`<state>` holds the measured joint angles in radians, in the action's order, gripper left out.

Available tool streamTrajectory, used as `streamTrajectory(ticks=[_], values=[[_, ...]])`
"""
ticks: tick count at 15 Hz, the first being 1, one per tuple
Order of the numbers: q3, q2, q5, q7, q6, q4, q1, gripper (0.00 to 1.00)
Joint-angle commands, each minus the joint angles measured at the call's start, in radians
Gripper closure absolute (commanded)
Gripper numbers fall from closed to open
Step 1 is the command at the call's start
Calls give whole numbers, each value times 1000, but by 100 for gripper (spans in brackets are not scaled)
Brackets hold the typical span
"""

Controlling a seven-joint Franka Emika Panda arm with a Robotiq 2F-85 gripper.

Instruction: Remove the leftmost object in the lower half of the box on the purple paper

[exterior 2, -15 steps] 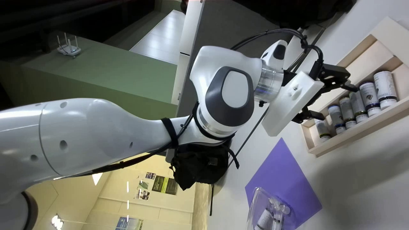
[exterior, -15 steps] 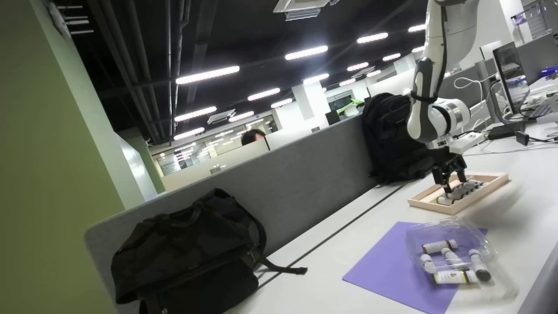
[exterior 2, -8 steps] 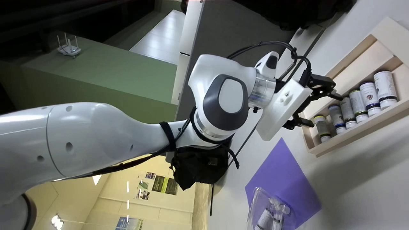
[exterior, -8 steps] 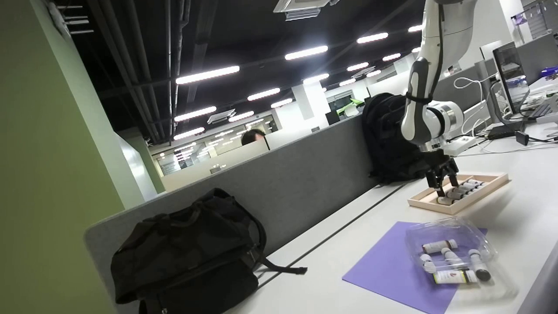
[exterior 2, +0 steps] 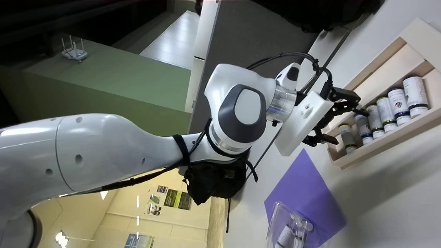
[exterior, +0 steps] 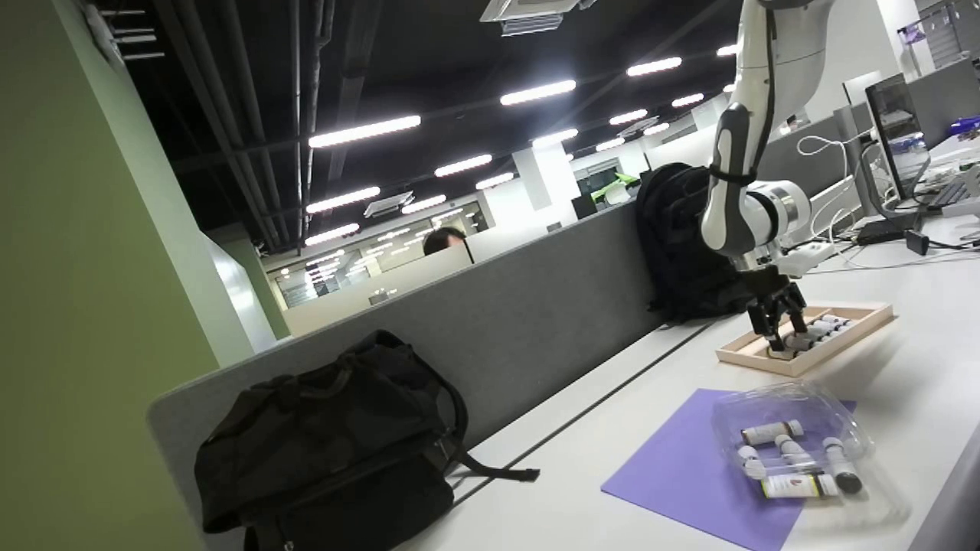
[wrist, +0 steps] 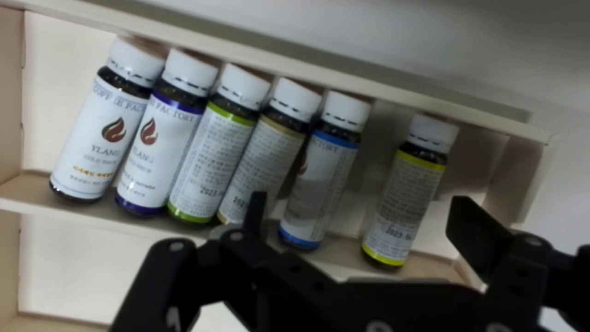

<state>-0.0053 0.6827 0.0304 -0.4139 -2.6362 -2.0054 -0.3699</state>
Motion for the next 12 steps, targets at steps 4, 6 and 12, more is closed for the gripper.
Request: streamTrajectory(ticks=[4, 6, 12], values=[[-96, -7, -110, 84, 39, 8, 107, 25], [-113, -9, -139, 98, 51, 7, 131, 32], [-121, -28, -168, 102, 63, -2, 161, 12]])
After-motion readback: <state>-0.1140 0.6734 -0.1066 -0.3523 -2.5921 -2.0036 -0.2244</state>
